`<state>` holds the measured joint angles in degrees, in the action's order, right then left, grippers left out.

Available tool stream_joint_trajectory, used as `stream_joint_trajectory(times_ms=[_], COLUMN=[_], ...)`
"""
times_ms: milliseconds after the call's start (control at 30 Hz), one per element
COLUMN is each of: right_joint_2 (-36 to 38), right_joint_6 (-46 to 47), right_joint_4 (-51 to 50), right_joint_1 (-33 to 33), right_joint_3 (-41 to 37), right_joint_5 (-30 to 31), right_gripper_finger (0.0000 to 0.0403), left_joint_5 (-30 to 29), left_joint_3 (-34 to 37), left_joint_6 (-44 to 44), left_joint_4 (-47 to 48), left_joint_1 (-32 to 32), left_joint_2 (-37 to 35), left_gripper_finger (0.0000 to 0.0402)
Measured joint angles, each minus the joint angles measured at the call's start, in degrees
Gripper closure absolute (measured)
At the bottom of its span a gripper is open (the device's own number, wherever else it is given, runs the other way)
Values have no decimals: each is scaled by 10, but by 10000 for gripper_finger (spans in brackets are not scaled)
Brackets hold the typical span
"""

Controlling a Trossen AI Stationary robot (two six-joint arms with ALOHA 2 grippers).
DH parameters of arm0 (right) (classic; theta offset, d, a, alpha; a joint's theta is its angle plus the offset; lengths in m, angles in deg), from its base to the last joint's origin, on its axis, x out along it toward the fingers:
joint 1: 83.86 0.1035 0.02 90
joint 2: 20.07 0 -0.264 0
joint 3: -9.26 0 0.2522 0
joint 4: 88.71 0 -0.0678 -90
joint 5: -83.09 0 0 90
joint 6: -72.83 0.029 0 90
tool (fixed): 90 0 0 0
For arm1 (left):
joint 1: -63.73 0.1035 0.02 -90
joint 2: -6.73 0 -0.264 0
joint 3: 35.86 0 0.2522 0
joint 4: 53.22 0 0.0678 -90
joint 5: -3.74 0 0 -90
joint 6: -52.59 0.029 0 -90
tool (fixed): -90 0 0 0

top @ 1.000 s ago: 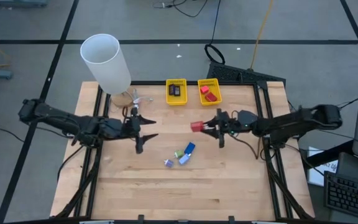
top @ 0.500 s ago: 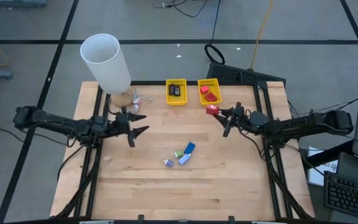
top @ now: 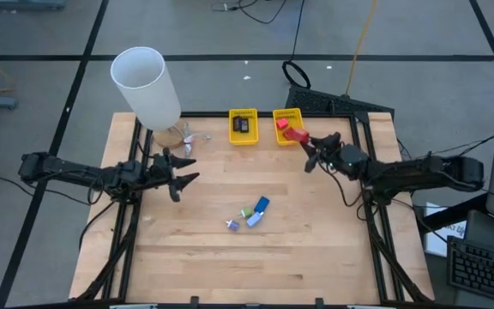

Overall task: Pick & Place Office items
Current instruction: Put the red charger adapter into the right yellow bin

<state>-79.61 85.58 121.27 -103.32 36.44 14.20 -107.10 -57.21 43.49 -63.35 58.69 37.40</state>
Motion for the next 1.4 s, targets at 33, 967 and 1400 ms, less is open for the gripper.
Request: stream_joint_trajectory(times_ms=[33, 967, 1400], right_joint_2=[-4, -276, -284], right_joint_6=[-2, -75, -75], right_joint_4=[-4, -19, -8], right_joint_1=[-9, -153, -166], right_joint_3=[6, 152, 155], right_joint_5=[0, -4, -4], right_gripper_finger=[287, 287, 245], left_joint_5=[-1, -1, -1], left_joint_3=[0, 0, 0], left_joint_6=[6, 54, 54], left_joint_4=[0, 1, 1], left_joint_1=[0, 0, 0], left_joint_2=[0, 0, 0], left_gripper_finger=[158, 158, 158])
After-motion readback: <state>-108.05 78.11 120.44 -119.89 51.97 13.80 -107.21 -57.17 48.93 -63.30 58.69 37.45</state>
